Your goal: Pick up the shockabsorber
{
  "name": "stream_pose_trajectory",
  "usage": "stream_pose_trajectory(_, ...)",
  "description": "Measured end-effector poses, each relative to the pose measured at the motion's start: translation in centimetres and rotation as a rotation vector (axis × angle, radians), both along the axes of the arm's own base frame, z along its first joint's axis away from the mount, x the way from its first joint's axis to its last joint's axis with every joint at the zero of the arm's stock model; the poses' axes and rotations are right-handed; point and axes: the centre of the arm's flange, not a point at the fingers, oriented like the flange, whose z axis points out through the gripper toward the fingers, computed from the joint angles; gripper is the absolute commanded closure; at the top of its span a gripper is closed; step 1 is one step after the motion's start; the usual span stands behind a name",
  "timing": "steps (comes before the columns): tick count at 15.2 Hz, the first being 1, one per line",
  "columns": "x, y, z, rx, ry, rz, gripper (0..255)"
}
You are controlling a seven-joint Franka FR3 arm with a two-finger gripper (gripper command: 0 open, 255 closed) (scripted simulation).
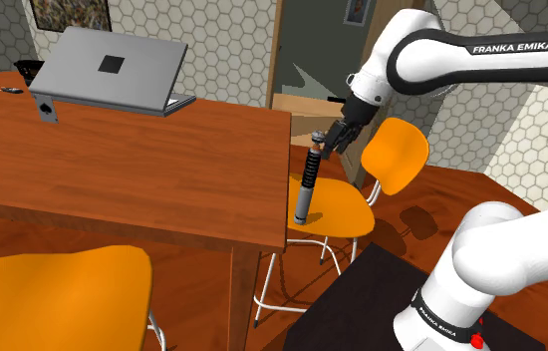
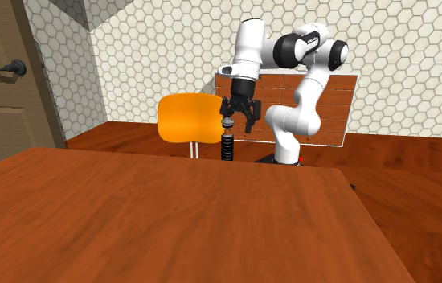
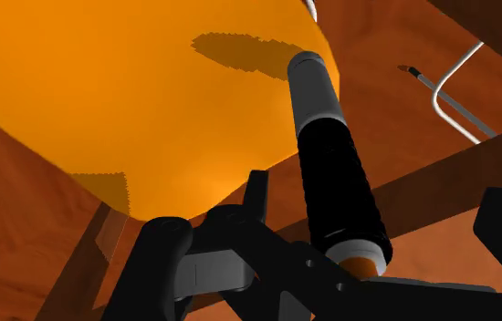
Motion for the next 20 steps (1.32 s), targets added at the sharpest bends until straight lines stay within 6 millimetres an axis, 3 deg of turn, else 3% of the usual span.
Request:
stream_pose_trajectory(3, 0.9, 0.1, -1.3, 0.030, -0.110, -0.016, 0)
stream_pose_trajectory(10, 0.9, 0.1, -4.9, 0.035, -0.130, -0.020, 0)
stream_pose_trajectory(11, 1.0, 0.0, -5.1, 0.035, -0.130, -0.020, 255)
stream_pose_trajectory(20, 1.0, 0.0, -5.2, 0.035, -0.133, -0.020, 255)
